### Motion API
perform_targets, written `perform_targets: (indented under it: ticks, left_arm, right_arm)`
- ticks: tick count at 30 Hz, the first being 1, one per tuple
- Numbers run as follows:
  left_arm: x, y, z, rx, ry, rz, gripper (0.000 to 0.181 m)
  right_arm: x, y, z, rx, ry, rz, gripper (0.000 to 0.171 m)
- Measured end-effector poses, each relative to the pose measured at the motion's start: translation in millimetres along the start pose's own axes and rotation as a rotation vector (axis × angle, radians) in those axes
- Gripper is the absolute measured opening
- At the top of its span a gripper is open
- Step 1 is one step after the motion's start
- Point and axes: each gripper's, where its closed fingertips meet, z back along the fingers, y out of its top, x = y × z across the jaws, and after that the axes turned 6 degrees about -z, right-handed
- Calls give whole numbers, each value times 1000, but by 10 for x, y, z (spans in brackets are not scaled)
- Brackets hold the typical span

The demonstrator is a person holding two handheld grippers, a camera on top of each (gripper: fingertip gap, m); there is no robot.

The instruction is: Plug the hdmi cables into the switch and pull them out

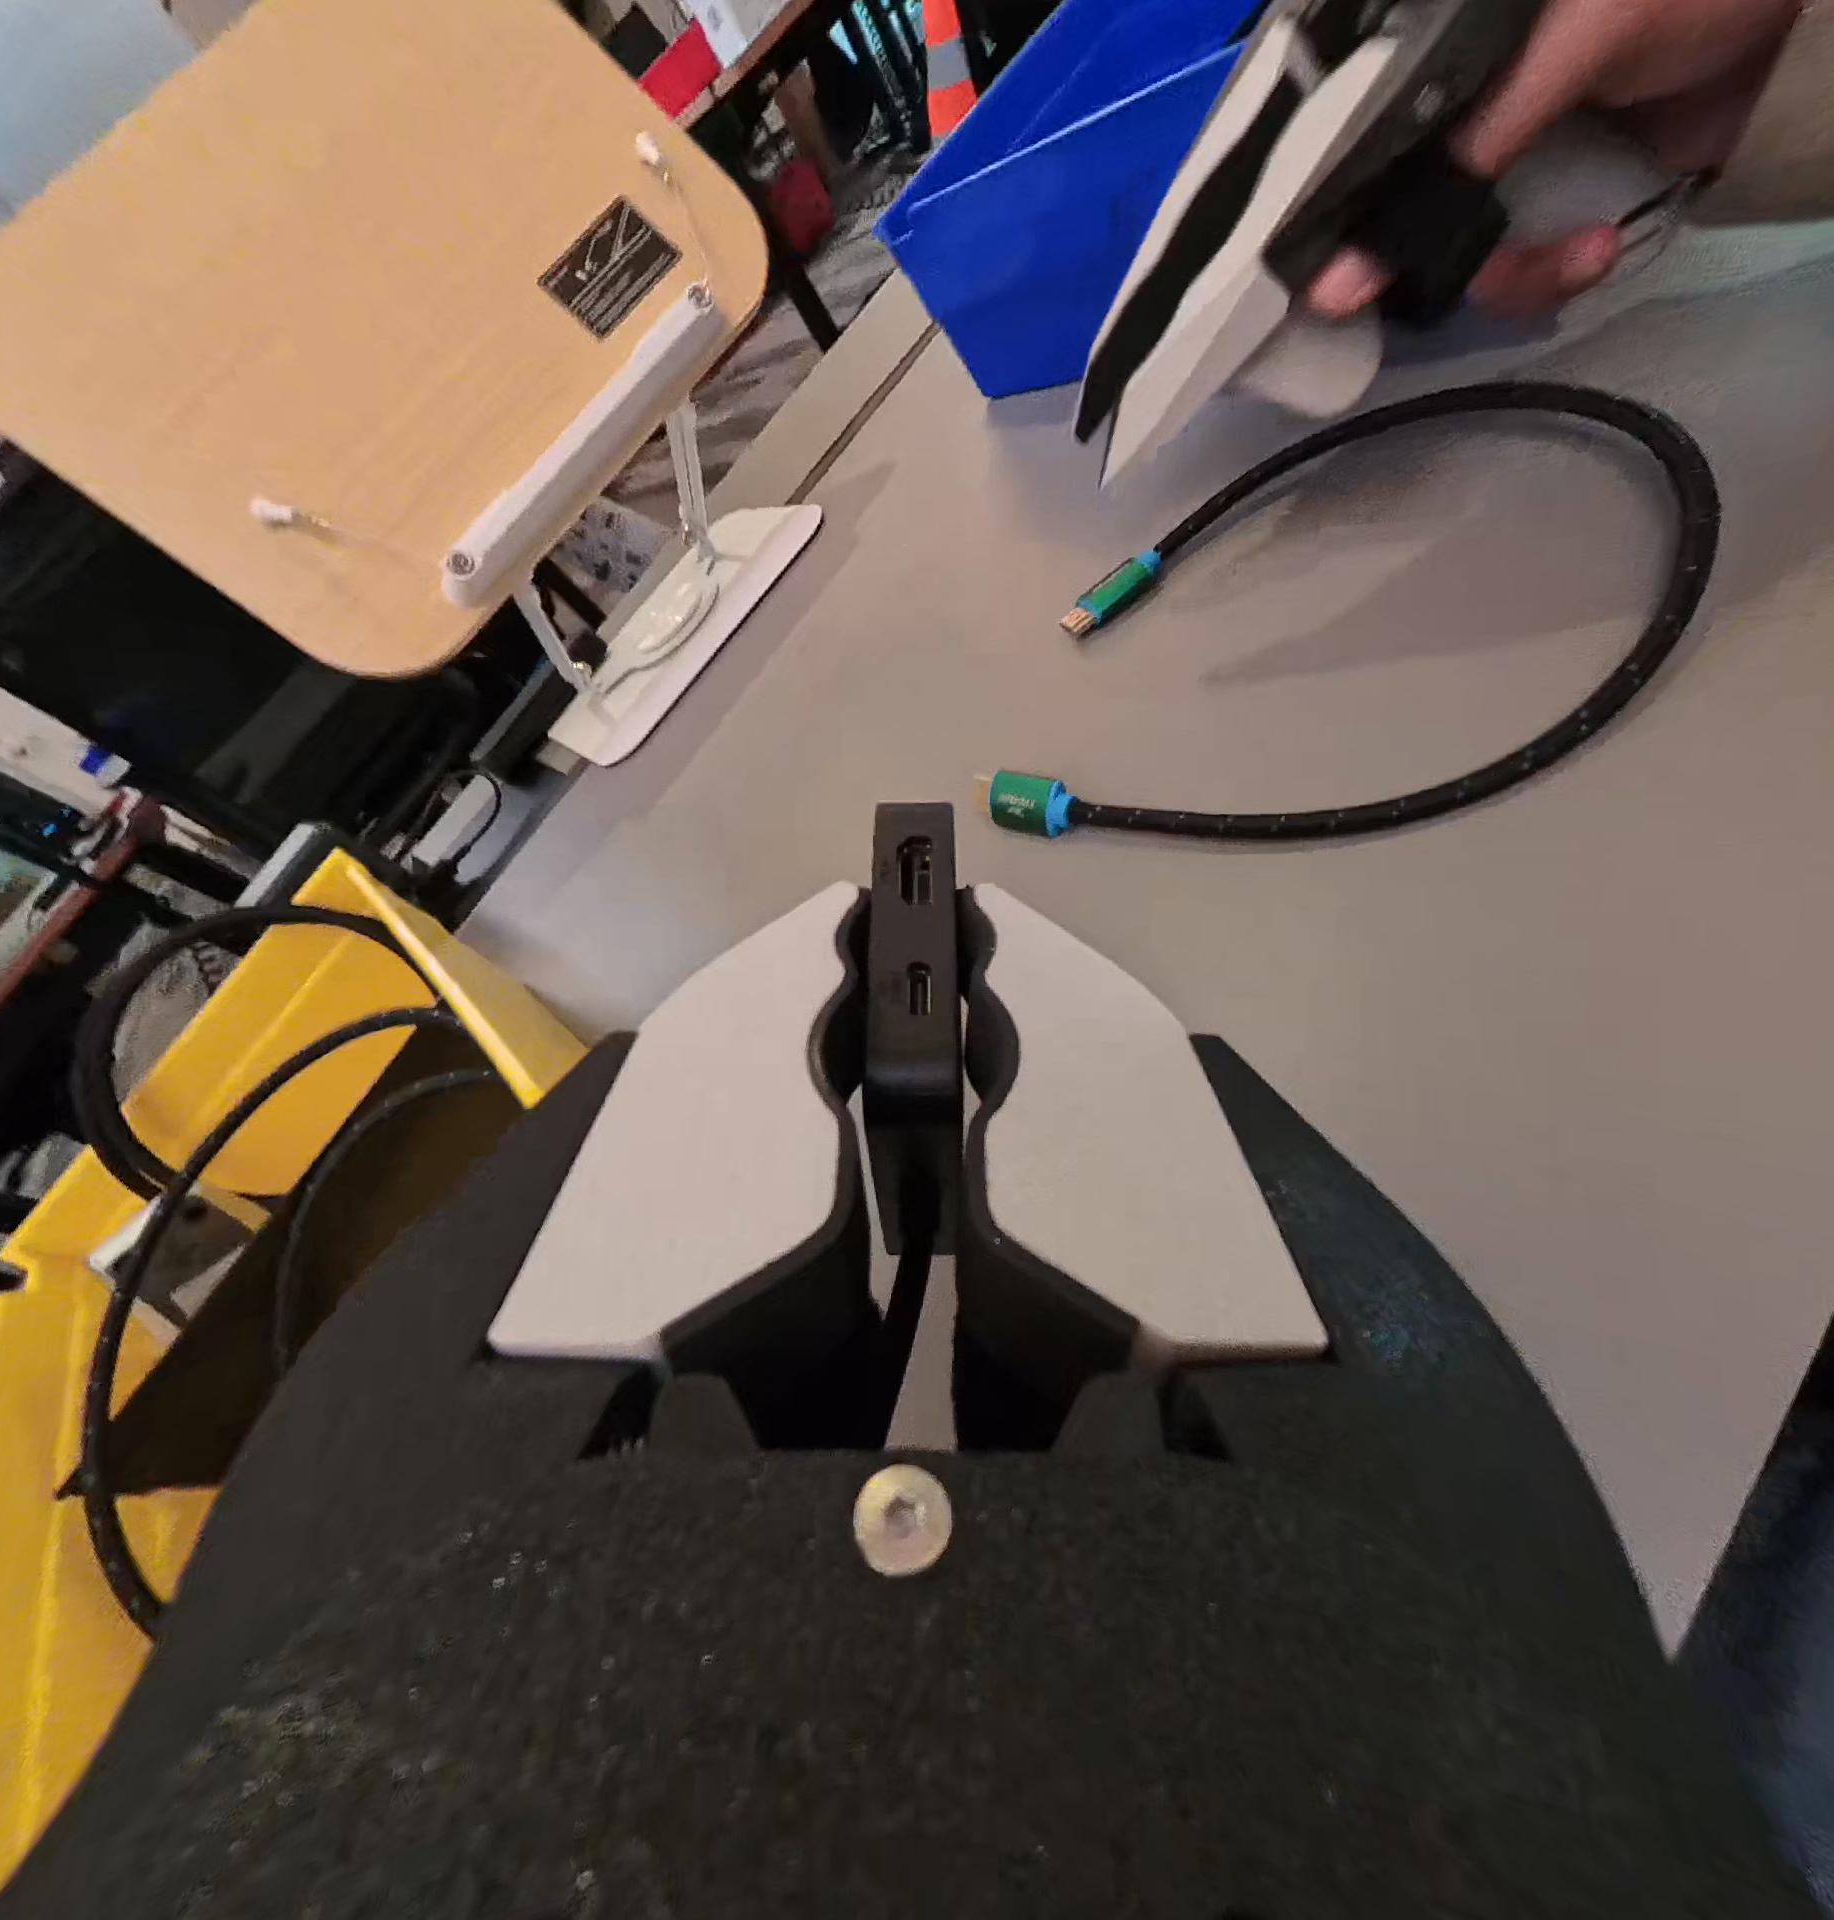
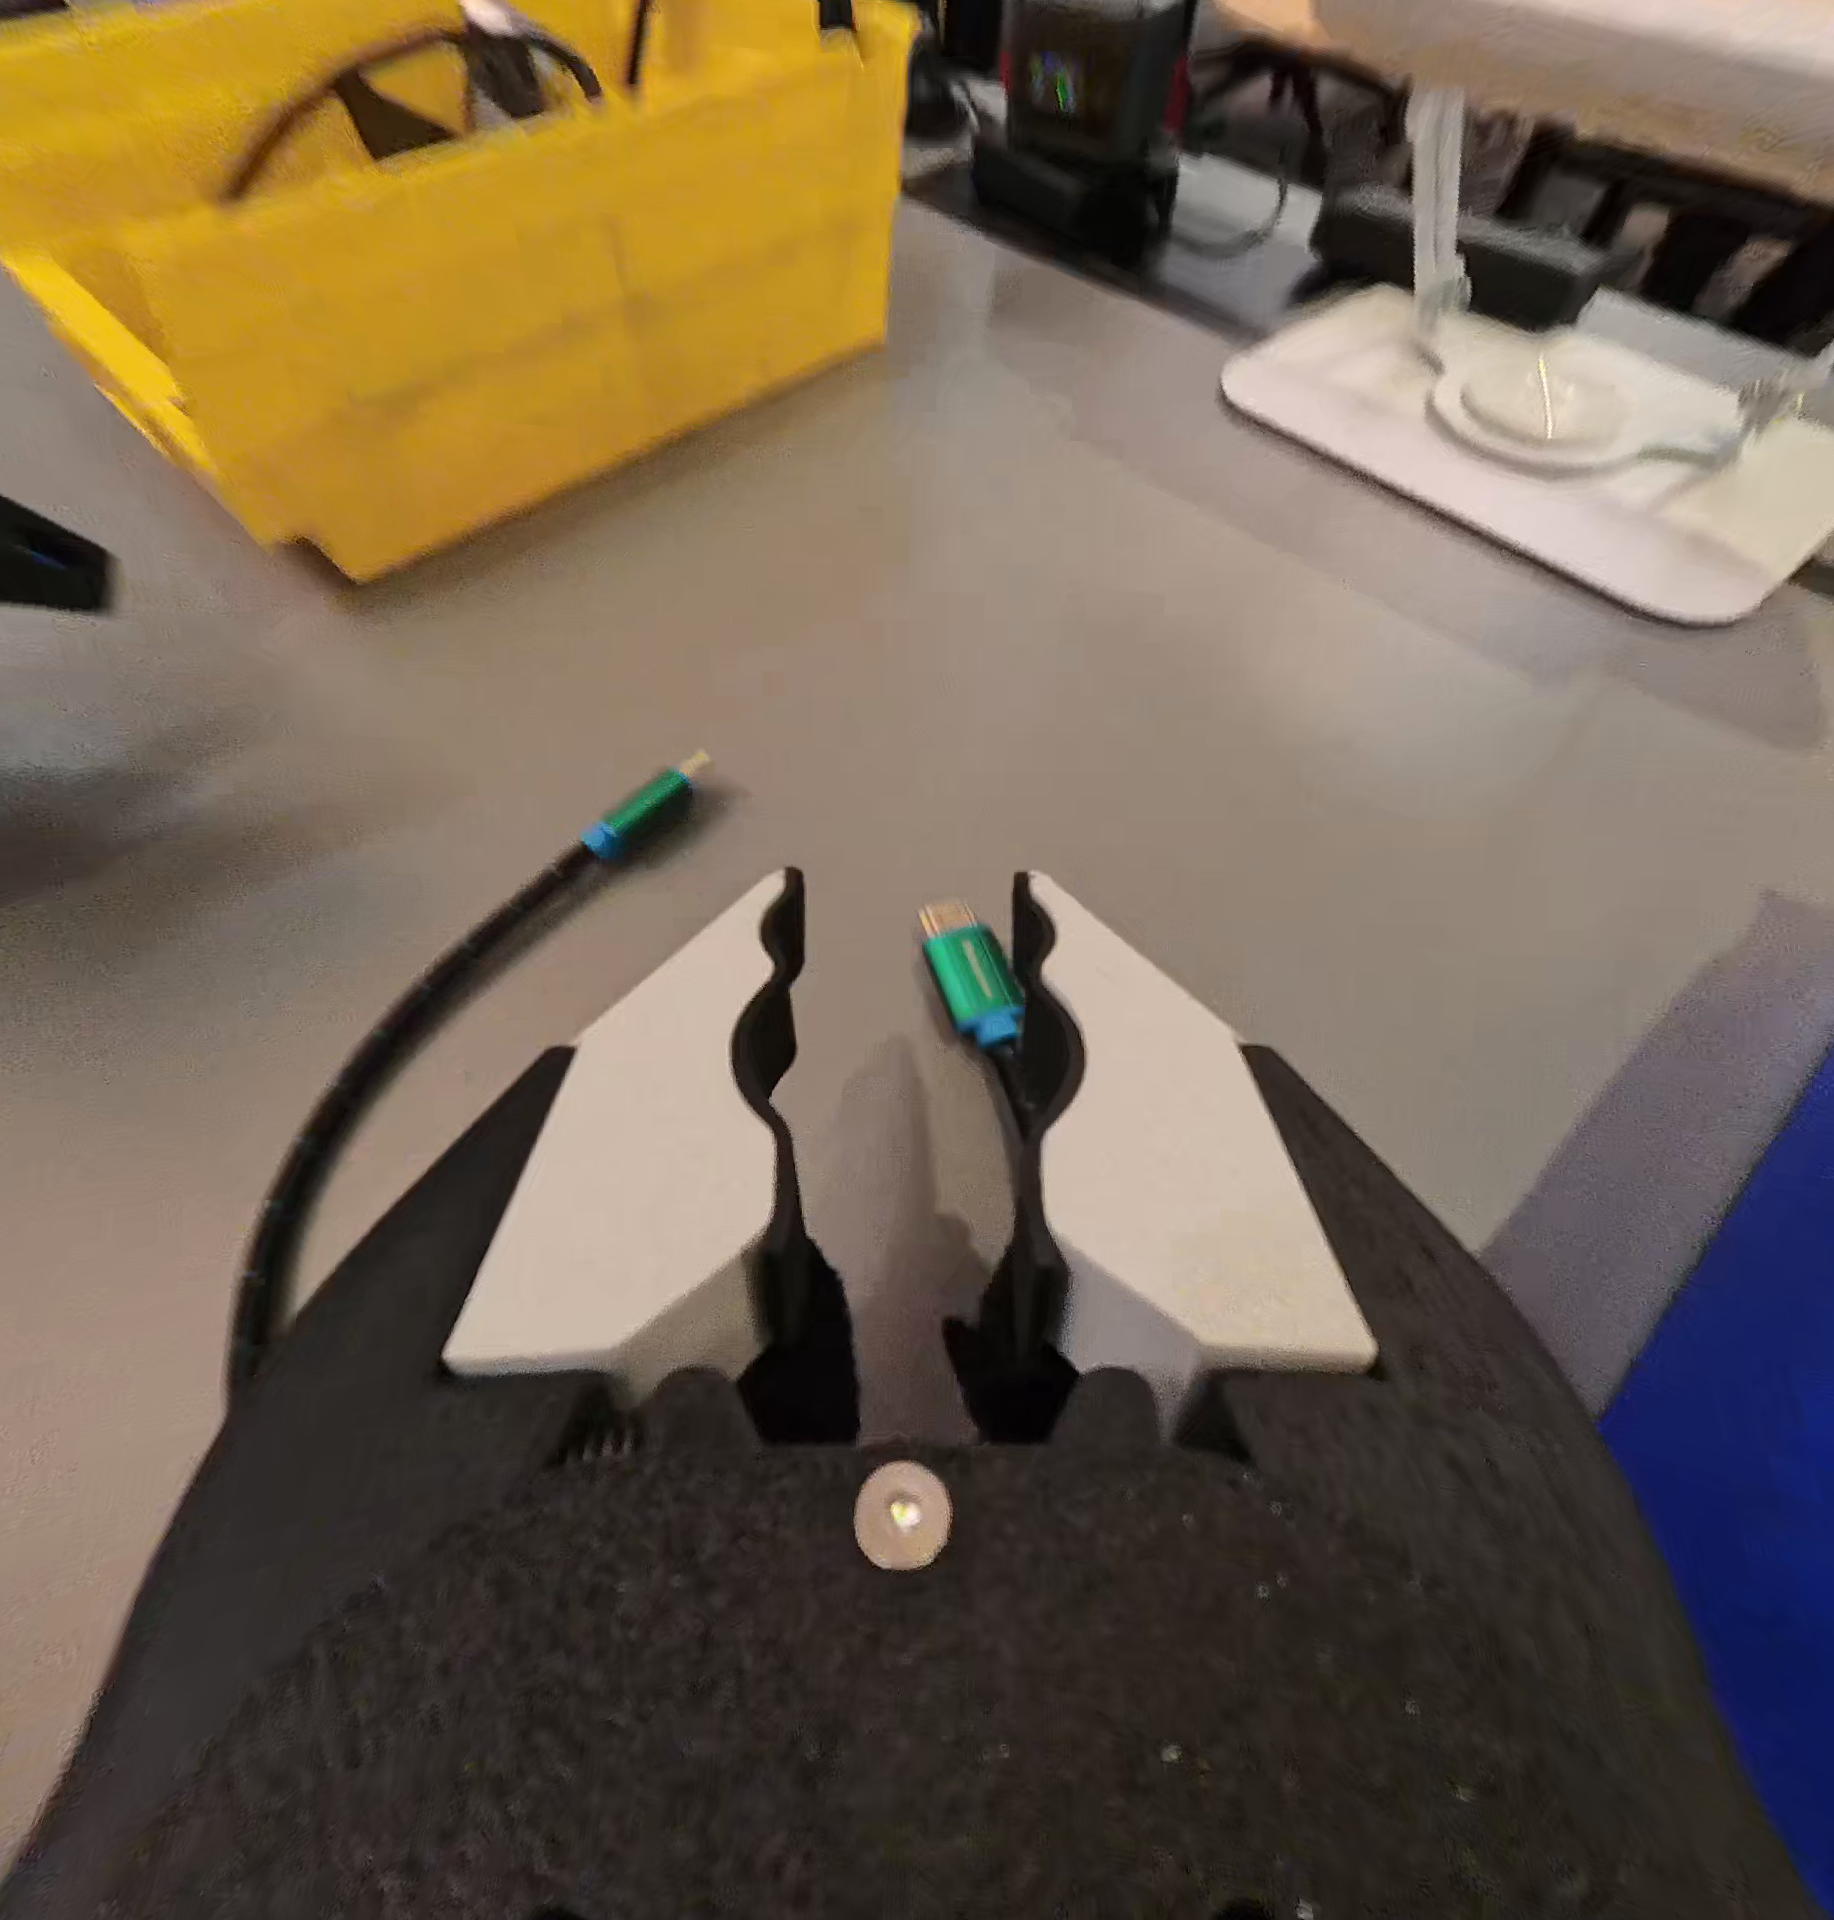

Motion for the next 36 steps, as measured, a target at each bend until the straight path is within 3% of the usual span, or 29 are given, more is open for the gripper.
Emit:
perform_targets:
  ticks: [3,7,10,14,17,20,22,27,30,32,34,36]
  left_arm:
    - [72,92,12,39,-20,-23,14]
    - [84,52,-35,6,-6,-36,14]
    - [79,40,-35,7,-8,-28,14]
    - [76,40,-7,12,-5,-26,14]
    - [117,26,-26,3,-22,-38,14]
    - [146,12,-58,-10,-31,-55,14]
    - [134,8,-66,-18,-23,-48,14]
    - [77,-32,-58,-34,-1,-30,14]
    - [65,-44,-48,-33,3,-26,14]
    - [53,-43,-31,-30,10,-27,14]
    - [43,-47,-19,-27,16,-34,14]
    - [34,-61,-18,-25,23,-62,14]
  right_arm:
    - [0,-170,-83,-57,28,1,37]
    - [-443,-169,-198,-120,109,-8,36]
    - [-464,-240,-303,-207,-79,126,33]
    - [-71,-136,-171,-168,-261,217,21]
    - [63,-346,-203,-241,-158,59,38]
    - [-244,-293,-238,-202,65,-78,40]
    - [-492,-184,-263,-181,123,-83,39]
    - [-951,-276,-515,-252,25,30,42]
    - [-917,-352,-642,-287,-98,72,37]
    - [-969,-414,-699,-310,-84,66,32]
    - [-1027,-419,-724,-295,-51,61,15]
    - [-1107,-438,-702,-332,37,81,12]
